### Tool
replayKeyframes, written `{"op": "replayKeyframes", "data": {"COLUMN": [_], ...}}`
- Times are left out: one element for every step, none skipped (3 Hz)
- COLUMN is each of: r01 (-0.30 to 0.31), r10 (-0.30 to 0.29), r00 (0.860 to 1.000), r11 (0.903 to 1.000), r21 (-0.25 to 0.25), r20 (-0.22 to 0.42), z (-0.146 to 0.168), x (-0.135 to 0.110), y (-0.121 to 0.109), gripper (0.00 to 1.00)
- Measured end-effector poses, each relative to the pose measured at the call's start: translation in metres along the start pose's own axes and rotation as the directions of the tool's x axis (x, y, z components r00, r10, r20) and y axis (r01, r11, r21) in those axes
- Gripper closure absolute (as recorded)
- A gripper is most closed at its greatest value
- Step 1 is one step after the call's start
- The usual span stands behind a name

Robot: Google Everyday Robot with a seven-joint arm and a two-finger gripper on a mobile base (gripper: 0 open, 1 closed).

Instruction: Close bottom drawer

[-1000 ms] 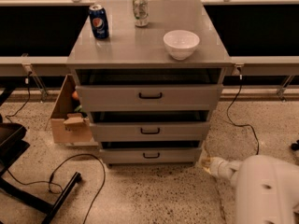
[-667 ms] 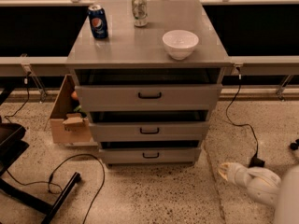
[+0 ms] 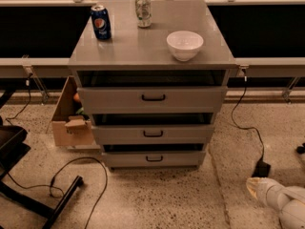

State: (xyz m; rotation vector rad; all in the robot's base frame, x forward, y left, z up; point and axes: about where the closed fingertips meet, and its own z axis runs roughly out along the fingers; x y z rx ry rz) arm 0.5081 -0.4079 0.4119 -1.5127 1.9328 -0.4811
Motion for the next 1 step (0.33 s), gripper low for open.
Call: {"op": "replayKeyframes", "data": {"r01": [0.092], "r10": [-0.090], "r00": [0.996], "r11": [0.9920], "r21": [0.087], "r20": [-0.026], "z": [-0.0525], "x": [-0.0014], "y": [-0.0164], "gripper": [1.00]}}
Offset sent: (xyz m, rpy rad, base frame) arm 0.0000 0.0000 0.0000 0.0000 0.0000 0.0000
